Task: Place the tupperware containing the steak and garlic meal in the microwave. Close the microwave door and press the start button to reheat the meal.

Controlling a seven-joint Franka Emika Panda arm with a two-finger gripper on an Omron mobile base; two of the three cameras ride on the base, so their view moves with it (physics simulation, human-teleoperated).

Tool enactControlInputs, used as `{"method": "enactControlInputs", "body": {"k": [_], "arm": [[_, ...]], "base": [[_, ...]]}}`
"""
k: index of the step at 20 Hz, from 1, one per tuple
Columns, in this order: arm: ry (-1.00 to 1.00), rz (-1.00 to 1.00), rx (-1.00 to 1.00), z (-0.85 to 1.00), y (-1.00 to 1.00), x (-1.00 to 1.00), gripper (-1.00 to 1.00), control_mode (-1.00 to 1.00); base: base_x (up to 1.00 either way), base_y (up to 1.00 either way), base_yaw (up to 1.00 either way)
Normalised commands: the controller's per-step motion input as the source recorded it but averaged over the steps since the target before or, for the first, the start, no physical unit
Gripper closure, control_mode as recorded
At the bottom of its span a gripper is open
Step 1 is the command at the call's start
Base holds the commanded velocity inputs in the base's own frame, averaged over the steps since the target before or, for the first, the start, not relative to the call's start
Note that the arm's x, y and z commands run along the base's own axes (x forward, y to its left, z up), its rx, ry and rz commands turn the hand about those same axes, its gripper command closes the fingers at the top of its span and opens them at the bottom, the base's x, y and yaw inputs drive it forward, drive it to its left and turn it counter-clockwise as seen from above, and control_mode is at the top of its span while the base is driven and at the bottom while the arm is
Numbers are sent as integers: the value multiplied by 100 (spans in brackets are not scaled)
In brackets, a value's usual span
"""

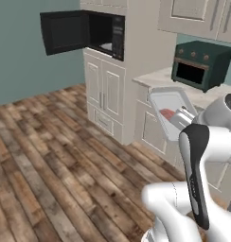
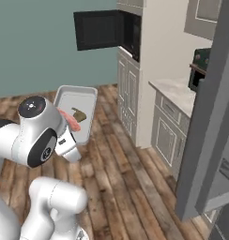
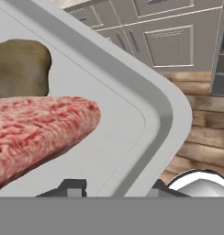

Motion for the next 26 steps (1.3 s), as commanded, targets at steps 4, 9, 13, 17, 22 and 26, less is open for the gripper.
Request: {"method": "enactControlInputs", "body": {"k": [4, 9, 13, 17, 22, 26], "arm": [[0, 0, 0, 0, 0, 0, 100, 100], [0, 0, 0, 0, 0, 0, 100, 100], [0, 0, 0, 0, 0, 0, 100, 100], [0, 0, 0, 0, 0, 0, 100, 100], [0, 0, 0, 0, 0, 0, 100, 100], [0, 0, 0, 0, 0, 0, 100, 100]], "base": [[92, 5, 30], [100, 0, 17], [100, 0, 1], [100, 0, -1], [100, 0, -12], [98, 0, -19]]}}
